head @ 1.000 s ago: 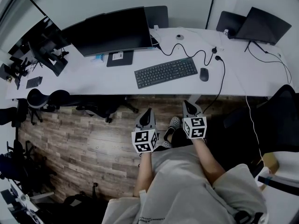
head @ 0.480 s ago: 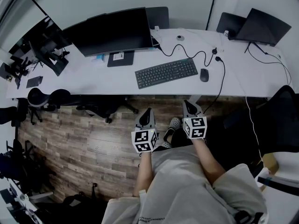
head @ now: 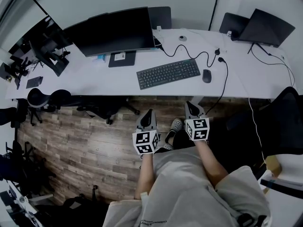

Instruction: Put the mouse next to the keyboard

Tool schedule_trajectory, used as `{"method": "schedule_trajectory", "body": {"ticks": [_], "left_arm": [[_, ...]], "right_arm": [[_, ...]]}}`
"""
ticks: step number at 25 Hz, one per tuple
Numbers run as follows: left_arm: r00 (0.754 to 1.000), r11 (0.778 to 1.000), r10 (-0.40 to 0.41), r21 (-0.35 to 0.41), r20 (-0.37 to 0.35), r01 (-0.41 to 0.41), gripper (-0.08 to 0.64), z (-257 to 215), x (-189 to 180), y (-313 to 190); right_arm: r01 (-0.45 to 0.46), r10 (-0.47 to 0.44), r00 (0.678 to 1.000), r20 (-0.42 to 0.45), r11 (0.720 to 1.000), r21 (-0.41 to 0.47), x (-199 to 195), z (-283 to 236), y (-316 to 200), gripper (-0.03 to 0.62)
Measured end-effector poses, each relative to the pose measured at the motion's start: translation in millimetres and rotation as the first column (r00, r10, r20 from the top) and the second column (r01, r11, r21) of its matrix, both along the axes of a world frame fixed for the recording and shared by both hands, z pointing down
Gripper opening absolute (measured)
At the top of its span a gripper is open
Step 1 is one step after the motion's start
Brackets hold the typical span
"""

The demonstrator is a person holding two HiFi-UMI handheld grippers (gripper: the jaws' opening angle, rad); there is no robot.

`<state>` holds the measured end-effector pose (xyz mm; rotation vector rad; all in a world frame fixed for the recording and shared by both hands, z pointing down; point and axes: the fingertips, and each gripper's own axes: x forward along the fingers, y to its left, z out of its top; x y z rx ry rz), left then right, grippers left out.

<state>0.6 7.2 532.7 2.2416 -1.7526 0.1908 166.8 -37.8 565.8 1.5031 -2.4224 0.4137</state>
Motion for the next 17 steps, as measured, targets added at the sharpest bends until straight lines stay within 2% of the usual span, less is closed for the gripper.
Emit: {"method": "schedule_trajectory", "body": {"ticks": [17], "left_arm": [[1.000,1.000,0.003,0.001,0.003,-0.003,0.023,-0.6,-0.9,-5.1]], "right_arm": [[0.004,-0.004,1.000,-0.006,1.000,0.000,0.2,-0.8,-3.7,0.002]]}}
